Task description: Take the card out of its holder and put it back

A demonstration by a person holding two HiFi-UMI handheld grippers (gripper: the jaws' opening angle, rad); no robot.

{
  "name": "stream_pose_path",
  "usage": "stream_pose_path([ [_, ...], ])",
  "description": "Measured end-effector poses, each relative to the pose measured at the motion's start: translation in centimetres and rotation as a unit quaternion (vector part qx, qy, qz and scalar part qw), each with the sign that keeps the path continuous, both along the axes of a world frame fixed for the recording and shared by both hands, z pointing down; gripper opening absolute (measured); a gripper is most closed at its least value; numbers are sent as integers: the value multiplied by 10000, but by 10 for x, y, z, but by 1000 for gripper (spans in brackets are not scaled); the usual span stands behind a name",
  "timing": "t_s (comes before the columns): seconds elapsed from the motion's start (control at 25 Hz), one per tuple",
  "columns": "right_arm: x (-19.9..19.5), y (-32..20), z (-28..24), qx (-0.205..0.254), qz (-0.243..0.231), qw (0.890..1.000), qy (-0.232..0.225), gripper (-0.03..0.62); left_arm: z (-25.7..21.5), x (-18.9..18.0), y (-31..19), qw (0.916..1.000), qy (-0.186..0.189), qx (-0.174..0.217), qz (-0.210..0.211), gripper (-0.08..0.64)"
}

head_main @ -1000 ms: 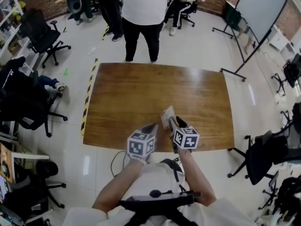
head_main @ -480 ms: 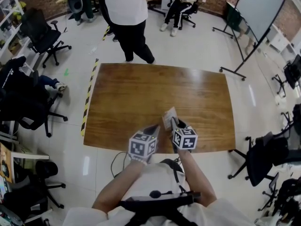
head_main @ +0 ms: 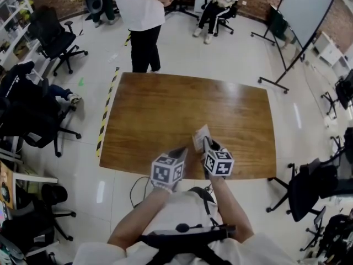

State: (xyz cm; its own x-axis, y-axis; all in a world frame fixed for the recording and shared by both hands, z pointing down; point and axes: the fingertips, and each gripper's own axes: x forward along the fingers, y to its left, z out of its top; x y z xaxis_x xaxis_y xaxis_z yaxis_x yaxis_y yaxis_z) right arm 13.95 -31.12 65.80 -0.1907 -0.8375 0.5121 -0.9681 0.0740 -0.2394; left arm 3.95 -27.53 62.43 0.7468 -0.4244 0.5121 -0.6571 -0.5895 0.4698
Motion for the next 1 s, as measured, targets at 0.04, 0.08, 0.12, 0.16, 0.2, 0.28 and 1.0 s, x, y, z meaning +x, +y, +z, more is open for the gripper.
stream_pose_path([
  [0.04,1,1,-2,26,5,10000,-7,20,-1,0,1,10000,3,-3,-6,-9],
  [0.08,2,1,-5,53,17,10000,-6,19,-2,0,1,10000,3,-5,-12,-9],
  [0.12,3,2,-9,84,28,10000,-2,20,-3,0,2,10000,2,-6,-16,-9],
  [0.16,4,2,-14,118,33,9999,-3,20,-4,1,2,10000,3,-5,-16,-9],
  [0.2,6,2,-20,153,37,9999,-6,20,-6,2,3,10000,5,-6,-11,-9],
  [0.28,9,4,-31,229,48,9997,-10,20,-8,4,7,10000,2,-19,9,-9],
  [1.0,38,60,-106,729,89,9967,-356,17,-36,10,36,9989,138,150,-415,-9],
])
